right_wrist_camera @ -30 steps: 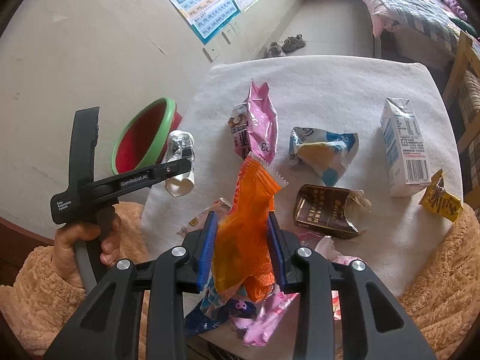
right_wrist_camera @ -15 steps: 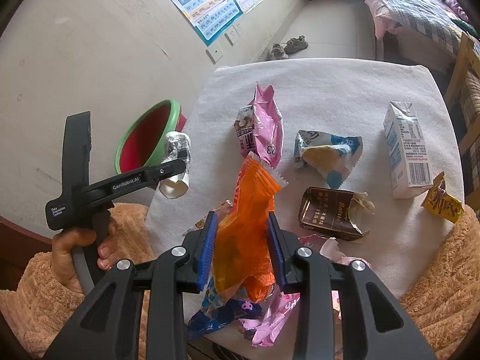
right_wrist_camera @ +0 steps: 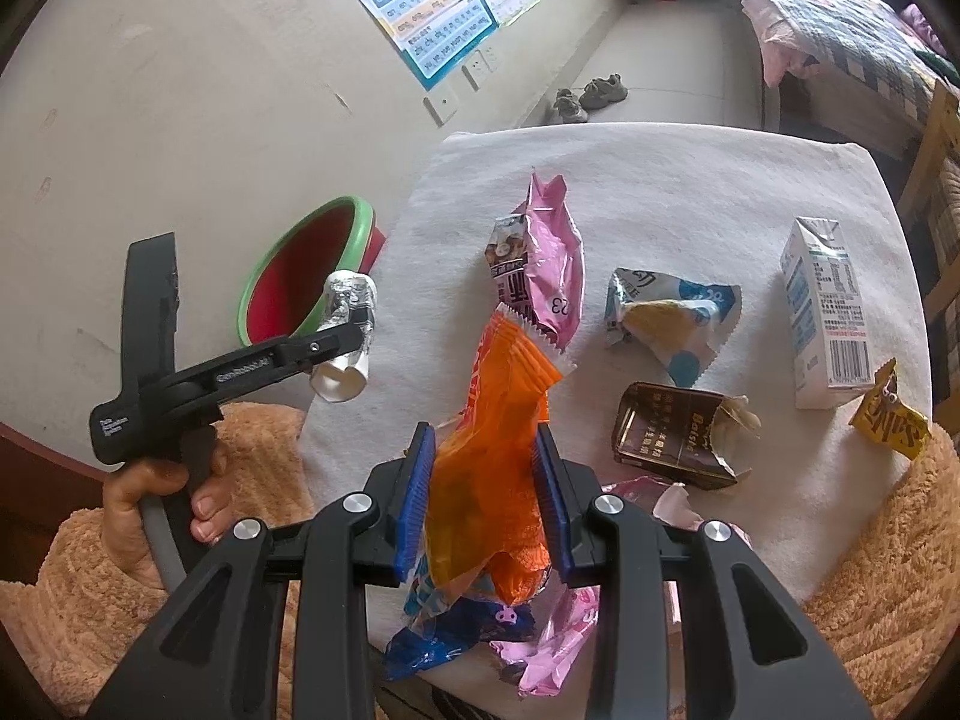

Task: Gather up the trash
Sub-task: 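Lift the held wrappers and carry them toward the red bucket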

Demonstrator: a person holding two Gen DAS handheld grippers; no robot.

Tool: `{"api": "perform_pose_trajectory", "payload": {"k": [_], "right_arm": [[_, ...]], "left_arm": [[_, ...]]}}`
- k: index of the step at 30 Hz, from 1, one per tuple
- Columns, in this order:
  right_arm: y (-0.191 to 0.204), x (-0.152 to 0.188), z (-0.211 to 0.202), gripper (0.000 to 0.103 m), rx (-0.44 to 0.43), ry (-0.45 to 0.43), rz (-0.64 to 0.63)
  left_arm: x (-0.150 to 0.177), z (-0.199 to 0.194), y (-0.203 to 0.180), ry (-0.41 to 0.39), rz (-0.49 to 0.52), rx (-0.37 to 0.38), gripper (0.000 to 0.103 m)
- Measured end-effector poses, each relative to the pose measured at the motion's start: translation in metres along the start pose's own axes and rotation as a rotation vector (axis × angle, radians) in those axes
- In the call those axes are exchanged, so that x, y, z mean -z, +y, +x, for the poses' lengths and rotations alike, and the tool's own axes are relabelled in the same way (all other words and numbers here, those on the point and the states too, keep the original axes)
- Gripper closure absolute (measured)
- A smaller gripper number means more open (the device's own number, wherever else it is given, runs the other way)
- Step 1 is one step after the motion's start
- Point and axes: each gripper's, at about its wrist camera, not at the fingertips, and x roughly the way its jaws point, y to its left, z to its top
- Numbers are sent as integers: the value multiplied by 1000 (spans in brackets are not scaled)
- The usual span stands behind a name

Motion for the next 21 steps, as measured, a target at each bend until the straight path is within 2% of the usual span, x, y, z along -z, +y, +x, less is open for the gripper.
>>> {"api": "perform_pose_trajectory", "payload": {"k": [21], "right_arm": [[40, -39, 20, 71, -6, -33, -124]], "left_arm": [[-1, -25, 22, -71, -34, -39, 56]]}}
